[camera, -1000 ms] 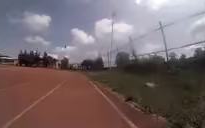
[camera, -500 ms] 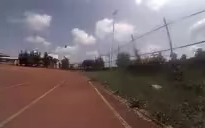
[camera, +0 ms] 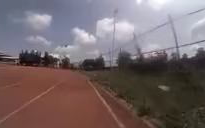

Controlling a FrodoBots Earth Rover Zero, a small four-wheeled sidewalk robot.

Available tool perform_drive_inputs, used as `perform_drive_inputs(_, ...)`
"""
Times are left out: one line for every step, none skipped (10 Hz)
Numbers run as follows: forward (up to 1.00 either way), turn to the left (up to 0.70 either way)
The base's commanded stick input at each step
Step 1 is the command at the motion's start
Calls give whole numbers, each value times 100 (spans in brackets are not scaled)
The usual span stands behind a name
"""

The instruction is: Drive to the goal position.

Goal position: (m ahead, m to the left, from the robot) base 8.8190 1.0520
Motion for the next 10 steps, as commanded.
perform_drive_inputs(70, 35)
perform_drive_inputs(70, 35)
perform_drive_inputs(70, 12)
perform_drive_inputs(70, 0)
perform_drive_inputs(70, 0)
perform_drive_inputs(70, 0)
perform_drive_inputs(70, 0)
perform_drive_inputs(70, 0)
perform_drive_inputs(70, 0)
perform_drive_inputs(70, 0)
